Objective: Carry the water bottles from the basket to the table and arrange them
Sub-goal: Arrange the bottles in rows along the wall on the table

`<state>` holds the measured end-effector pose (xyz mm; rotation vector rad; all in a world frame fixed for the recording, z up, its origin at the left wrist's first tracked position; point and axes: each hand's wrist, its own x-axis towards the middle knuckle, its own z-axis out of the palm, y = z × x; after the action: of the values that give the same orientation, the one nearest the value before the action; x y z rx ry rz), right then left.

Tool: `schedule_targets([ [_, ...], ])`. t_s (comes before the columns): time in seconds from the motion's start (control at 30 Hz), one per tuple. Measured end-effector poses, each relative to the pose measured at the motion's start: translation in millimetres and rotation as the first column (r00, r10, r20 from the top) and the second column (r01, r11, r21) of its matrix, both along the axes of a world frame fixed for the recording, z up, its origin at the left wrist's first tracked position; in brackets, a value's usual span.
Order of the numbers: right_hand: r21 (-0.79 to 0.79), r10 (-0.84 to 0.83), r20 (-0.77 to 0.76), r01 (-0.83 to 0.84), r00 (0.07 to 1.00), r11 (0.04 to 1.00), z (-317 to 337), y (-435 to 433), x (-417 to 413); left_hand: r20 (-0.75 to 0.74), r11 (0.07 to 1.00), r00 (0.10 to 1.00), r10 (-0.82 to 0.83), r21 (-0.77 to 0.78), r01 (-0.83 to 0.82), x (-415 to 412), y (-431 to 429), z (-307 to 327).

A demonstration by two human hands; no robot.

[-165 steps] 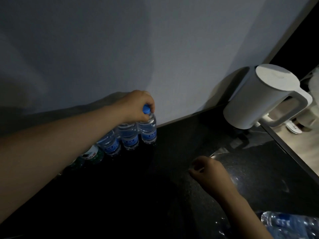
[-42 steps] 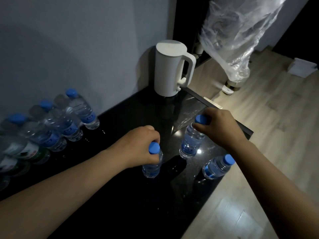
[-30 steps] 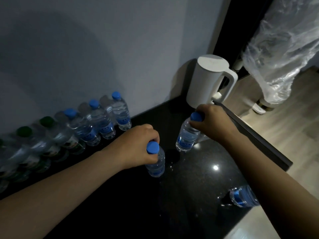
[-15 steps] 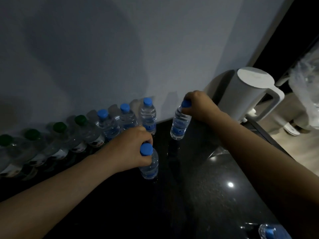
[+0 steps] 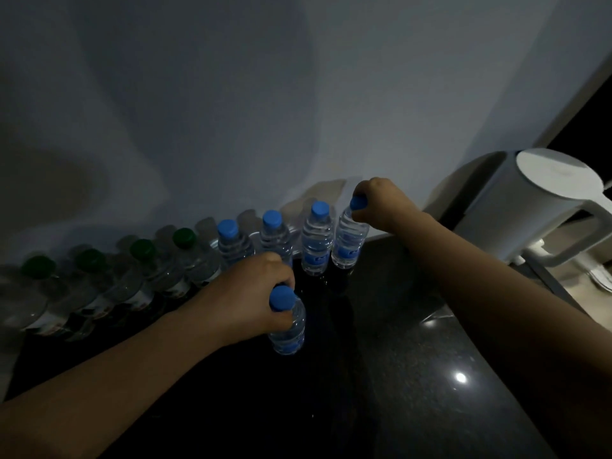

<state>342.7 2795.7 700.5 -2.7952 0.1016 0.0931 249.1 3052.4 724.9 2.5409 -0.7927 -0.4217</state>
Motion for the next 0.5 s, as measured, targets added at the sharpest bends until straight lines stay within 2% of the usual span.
schedule_targets([
  [0.5,-0.027,0.026,-0.017,-0.026,1.000,0.999,-4.0,-4.2,6.5,-0.011,1.000,1.000,0.011,-0.008,-0.011,11.7,-5.7,-9.3],
])
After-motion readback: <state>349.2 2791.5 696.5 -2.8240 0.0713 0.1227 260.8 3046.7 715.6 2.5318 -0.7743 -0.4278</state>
